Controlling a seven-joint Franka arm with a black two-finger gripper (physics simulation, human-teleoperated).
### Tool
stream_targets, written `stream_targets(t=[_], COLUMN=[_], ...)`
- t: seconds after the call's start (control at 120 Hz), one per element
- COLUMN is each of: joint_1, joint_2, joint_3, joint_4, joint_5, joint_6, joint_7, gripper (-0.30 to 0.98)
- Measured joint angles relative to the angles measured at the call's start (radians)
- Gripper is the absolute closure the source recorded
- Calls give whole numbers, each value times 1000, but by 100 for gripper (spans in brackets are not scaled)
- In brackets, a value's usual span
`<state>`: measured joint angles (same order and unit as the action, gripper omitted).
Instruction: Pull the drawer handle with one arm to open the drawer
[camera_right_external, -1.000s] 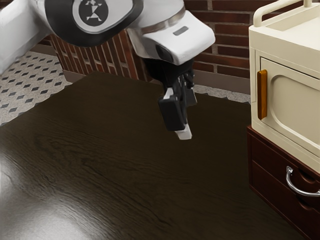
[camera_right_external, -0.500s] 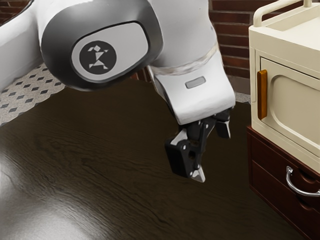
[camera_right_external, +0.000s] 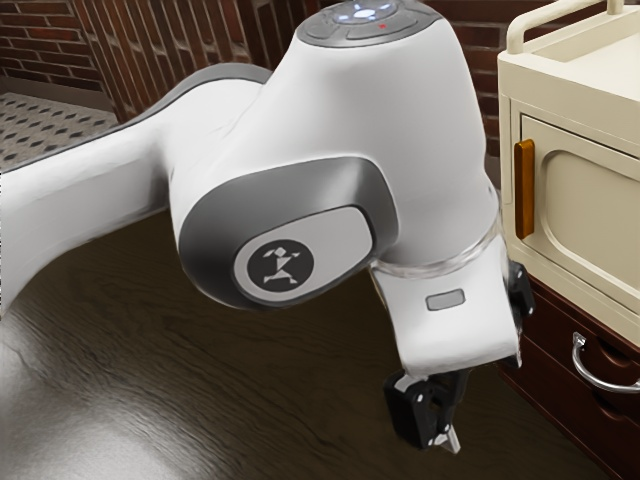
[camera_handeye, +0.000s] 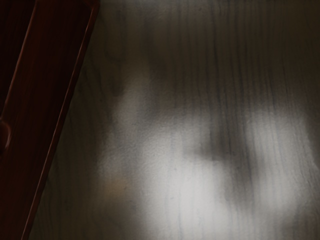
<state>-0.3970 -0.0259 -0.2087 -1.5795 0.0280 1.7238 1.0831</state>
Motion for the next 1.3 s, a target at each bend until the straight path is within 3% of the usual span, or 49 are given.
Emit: stream_targets(t=[0.592,0.908,1.3], joint_1=[68,-29,0], joint_2=[58,98,114], joint_3=[-28,-51,-44], joint_4=[-42,-36,-35], joint_5=[-57,-54,-57], joint_6=[151,194,209], joint_7=[196,262,306], gripper=[0,0,0])
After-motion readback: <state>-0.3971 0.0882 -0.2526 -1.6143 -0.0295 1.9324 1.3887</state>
